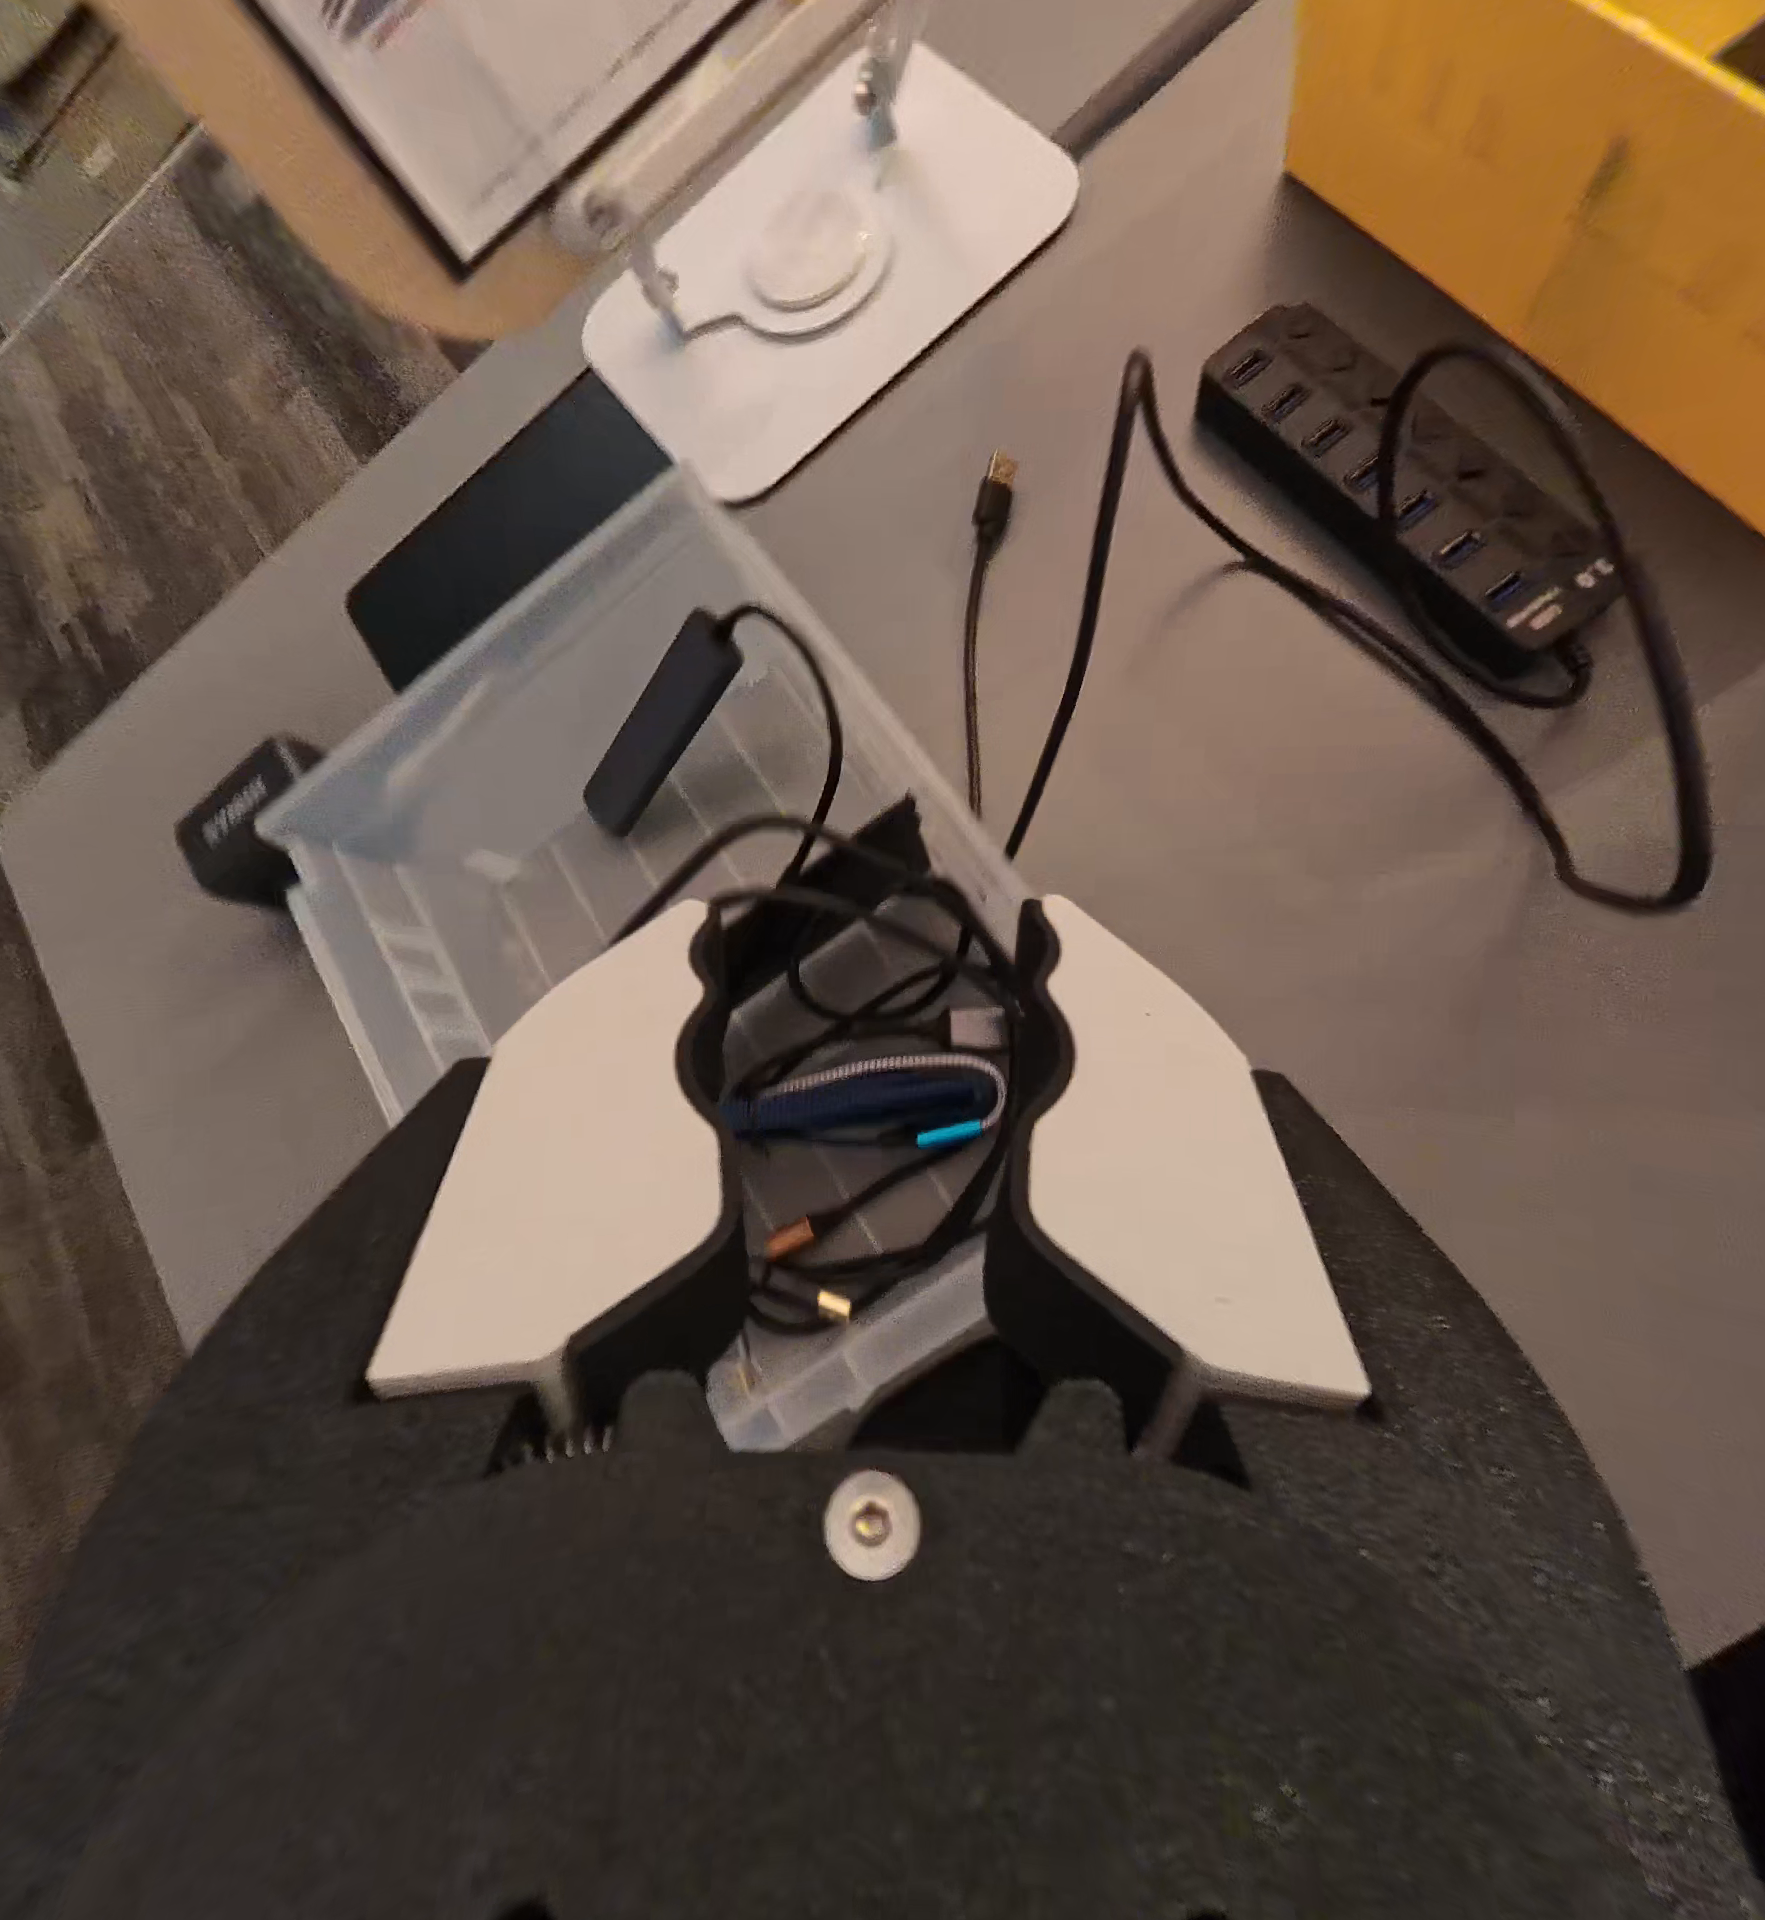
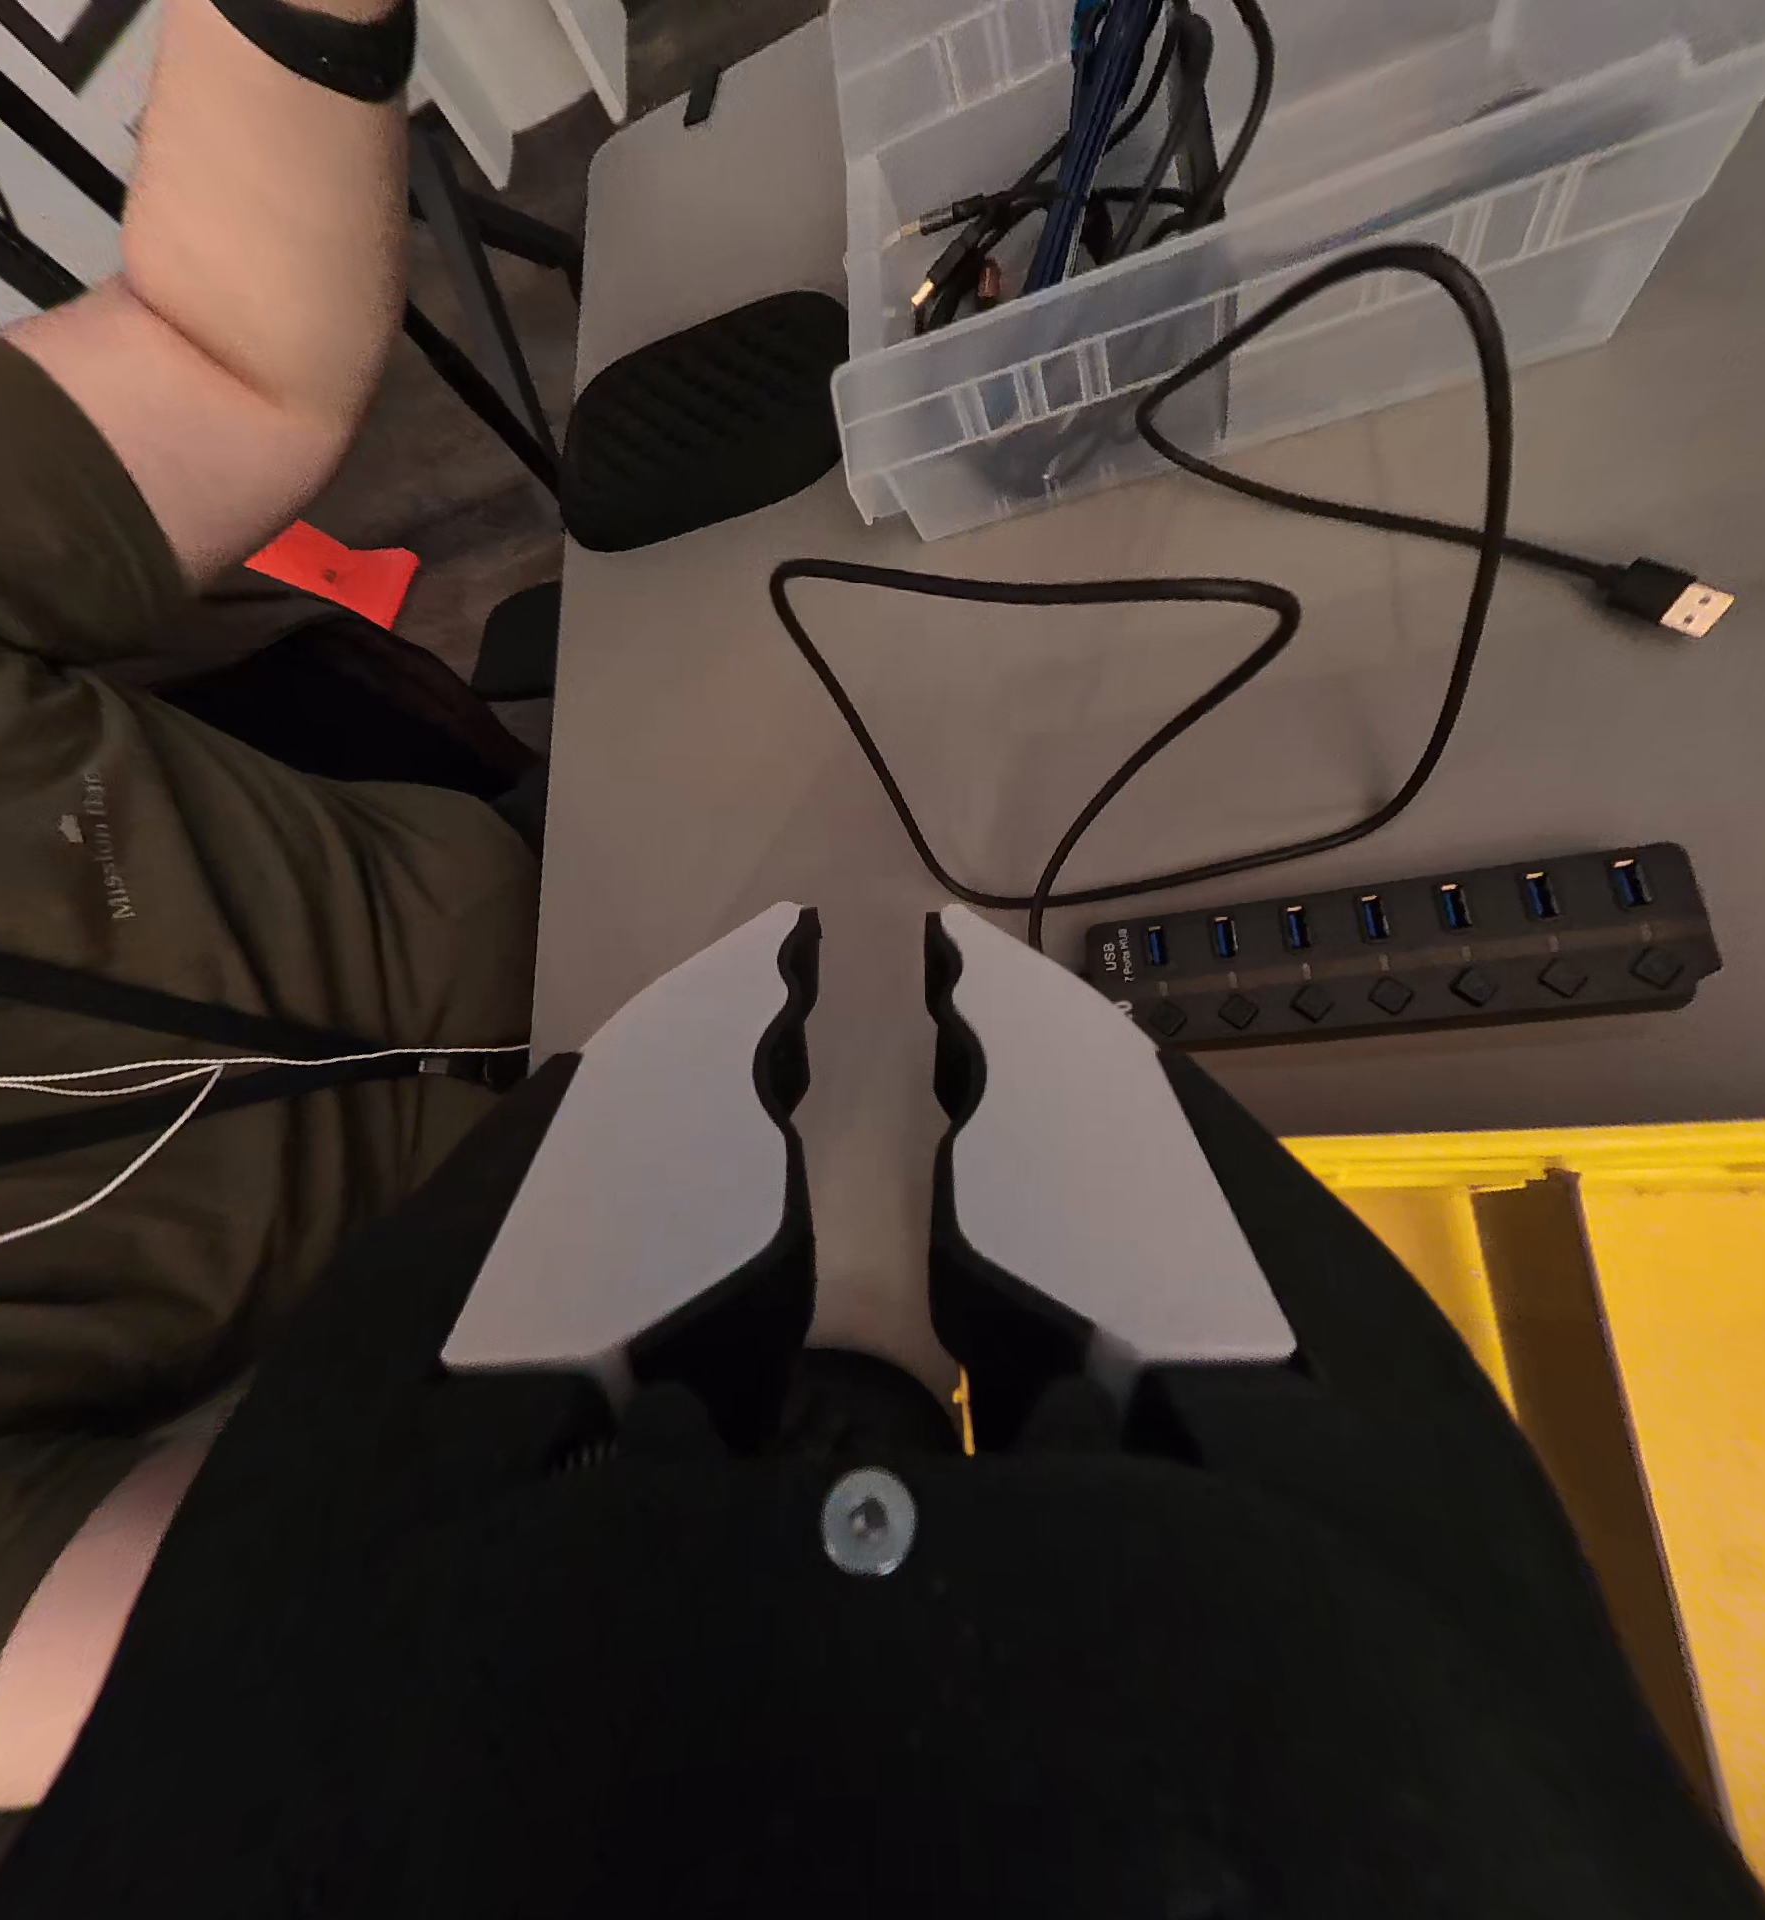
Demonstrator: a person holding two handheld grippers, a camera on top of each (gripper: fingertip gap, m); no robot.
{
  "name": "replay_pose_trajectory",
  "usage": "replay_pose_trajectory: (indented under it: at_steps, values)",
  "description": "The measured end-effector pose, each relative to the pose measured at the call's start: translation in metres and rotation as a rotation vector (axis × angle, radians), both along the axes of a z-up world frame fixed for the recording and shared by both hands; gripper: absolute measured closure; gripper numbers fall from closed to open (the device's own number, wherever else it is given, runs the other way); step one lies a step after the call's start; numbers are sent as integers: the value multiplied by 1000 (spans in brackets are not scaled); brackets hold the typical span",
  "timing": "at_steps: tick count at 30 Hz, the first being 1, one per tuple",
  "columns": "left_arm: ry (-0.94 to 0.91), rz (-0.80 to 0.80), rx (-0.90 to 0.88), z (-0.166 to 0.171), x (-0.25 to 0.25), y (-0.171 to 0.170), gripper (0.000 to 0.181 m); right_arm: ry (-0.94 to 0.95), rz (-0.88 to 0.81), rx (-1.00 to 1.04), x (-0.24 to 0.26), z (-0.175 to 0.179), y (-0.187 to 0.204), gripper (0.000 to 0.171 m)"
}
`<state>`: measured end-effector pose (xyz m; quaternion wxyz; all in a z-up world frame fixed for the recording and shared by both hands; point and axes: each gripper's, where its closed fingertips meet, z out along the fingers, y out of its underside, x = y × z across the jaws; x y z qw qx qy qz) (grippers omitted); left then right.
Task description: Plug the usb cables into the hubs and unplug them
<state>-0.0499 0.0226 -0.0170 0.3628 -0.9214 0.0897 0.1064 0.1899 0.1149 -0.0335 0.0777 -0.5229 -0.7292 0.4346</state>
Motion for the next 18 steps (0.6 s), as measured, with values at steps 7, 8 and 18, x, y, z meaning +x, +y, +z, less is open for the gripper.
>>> replay_pose_trajectory:
  at_steps: [7,8,18]
  values:
    - [130,81,-66,-47,-68,-69,134,113,33,117,-6,16,-13,151]
    - [159,112,-110,-55,-79,-77,134,132,22,126,-9,19,-12,151]
    - [125,82,-475,-114,-78,-85,144,176,-77,97,-11,26,11,151]
